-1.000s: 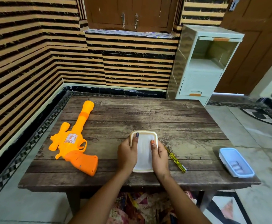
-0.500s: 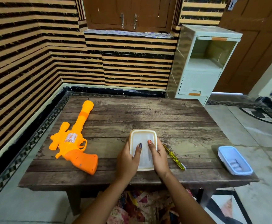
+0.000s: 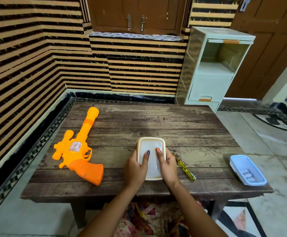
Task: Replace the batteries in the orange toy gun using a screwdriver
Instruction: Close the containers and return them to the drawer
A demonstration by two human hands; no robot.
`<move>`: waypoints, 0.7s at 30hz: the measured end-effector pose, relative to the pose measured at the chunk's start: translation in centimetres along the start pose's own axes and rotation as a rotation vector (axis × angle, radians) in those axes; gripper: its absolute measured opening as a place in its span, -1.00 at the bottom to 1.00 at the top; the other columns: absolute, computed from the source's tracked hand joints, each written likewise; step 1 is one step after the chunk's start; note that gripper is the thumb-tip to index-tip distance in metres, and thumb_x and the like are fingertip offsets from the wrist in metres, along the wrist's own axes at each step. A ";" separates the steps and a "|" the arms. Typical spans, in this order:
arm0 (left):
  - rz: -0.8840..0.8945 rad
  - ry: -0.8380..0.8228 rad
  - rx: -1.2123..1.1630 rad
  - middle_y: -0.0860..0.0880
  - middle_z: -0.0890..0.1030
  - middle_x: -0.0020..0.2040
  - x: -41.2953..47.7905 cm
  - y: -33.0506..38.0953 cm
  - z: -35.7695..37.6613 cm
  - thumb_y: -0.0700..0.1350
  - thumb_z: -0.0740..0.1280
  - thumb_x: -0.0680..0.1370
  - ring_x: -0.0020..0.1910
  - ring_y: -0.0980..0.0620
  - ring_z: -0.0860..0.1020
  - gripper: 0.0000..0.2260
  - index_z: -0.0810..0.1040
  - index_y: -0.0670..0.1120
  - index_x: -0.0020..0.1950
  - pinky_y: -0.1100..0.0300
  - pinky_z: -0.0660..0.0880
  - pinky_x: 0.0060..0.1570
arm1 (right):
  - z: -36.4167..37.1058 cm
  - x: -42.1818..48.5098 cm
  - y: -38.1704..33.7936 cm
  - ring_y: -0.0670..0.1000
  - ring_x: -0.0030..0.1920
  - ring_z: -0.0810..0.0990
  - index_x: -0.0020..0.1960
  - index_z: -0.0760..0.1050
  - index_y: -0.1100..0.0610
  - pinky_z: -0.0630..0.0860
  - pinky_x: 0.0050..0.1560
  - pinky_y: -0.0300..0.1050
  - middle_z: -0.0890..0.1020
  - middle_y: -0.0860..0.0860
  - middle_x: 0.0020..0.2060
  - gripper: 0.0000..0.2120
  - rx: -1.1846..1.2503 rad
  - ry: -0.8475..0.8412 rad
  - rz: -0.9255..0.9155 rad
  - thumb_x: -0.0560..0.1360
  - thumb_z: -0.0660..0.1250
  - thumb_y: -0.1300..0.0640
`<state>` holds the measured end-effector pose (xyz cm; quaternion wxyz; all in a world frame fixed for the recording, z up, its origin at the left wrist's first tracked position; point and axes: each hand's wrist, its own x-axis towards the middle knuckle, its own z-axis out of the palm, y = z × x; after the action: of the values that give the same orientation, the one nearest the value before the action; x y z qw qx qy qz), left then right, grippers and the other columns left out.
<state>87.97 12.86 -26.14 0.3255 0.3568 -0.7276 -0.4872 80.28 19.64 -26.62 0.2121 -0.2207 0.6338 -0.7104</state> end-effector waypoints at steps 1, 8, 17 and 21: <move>-0.011 -0.010 0.006 0.02 0.62 0.02 0.1 -0.1 0.0 -0.01 0.28 0.55 -0.03 0.10 0.57 -0.71 0.52 -0.10 0.22 0.28 0.44 -0.11 | 0.0 0.0 0.0 -0.05 -0.11 0.65 0.02 0.54 0.02 0.59 -0.08 -0.14 0.68 -0.03 -0.11 -0.85 0.002 0.001 0.012 0.57 0.20 0.14; -0.127 -0.027 -0.069 0.00 0.63 0.01 -0.1 -0.3 -0.3 0.06 0.28 0.54 0.00 0.01 0.59 -0.74 0.51 -0.05 0.14 0.08 0.52 0.02 | -0.3 -0.2 -0.1 -0.07 -0.05 0.61 0.10 0.52 0.06 0.53 -0.04 -0.16 0.65 0.01 -0.03 -0.81 -0.059 -0.032 0.035 0.58 0.17 0.21; -0.214 -0.031 -0.114 -0.08 0.60 0.07 0.7 0.6 -0.3 0.00 0.23 0.57 0.02 -0.08 0.56 -0.79 0.46 -0.05 0.15 0.00 0.50 0.06 | -3.6 -0.8 -1.5 -0.14 0.18 0.51 0.29 0.46 0.12 0.39 0.12 -0.48 0.57 -0.04 0.18 -0.71 -0.341 -0.014 -0.049 0.58 0.18 0.15; -0.222 -0.065 -0.113 -0.10 0.58 0.11 0.6 0.9 0.6 -0.03 0.21 0.58 0.01 -0.05 0.53 -0.71 0.45 -0.13 0.24 0.10 0.45 -0.02 | -8.5 -0.7 -2.9 -0.02 0.07 0.56 0.19 0.53 0.04 0.50 0.13 -0.09 0.62 0.01 0.05 -0.75 -0.625 0.210 -0.168 0.53 0.27 0.16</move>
<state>87.02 12.89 -25.38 0.2651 0.4004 -0.6652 -0.5718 75.78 27.20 -24.57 0.0085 -0.2524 0.8187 -0.5157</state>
